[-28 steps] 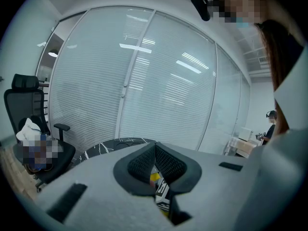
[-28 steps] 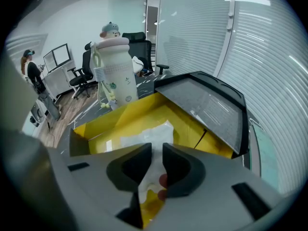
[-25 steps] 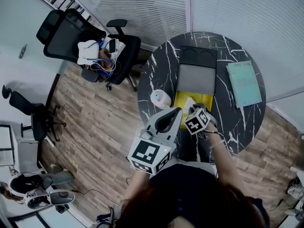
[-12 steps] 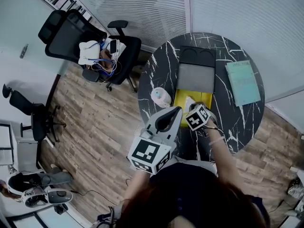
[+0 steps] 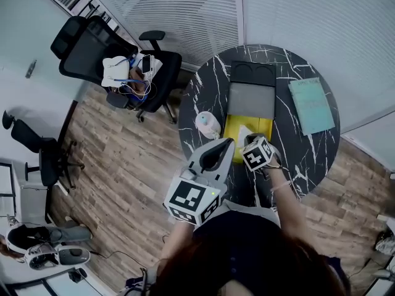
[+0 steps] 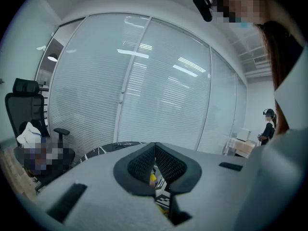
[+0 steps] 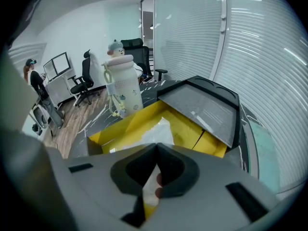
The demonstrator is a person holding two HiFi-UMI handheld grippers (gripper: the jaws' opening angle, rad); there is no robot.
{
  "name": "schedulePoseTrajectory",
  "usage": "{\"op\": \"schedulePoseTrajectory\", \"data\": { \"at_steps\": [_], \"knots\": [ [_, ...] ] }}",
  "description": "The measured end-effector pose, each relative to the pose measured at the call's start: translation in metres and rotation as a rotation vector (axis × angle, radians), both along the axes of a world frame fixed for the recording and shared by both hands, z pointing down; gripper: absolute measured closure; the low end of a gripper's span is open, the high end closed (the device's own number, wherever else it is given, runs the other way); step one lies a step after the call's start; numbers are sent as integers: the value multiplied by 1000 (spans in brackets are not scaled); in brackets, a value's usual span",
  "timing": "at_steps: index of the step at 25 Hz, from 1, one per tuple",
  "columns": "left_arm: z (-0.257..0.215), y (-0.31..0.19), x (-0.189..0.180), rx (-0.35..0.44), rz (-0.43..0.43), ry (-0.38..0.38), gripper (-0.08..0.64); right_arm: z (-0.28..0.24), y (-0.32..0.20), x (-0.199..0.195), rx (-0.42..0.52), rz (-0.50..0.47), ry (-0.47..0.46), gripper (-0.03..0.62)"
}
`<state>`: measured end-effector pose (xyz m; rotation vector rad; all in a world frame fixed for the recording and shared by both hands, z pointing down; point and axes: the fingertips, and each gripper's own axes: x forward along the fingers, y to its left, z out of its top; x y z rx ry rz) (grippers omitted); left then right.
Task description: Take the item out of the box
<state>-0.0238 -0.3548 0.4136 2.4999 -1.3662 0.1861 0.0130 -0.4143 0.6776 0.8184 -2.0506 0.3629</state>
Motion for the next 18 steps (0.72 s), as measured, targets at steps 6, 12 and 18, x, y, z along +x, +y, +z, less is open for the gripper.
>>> {"op": "schedulePoseTrajectory", "data": {
  "at_steps": [6,12,18],
  "knots": [
    [-7,15,0,15,15,-1,534,-14,13,3,36,22,-8,568],
    [-12,32,-2,29,32,1,534,-32,20,6,93,53,-14,568],
    [-20,49,-4,47,53,4,534,-48,34,11,126,88,-43,568]
  ]
}}
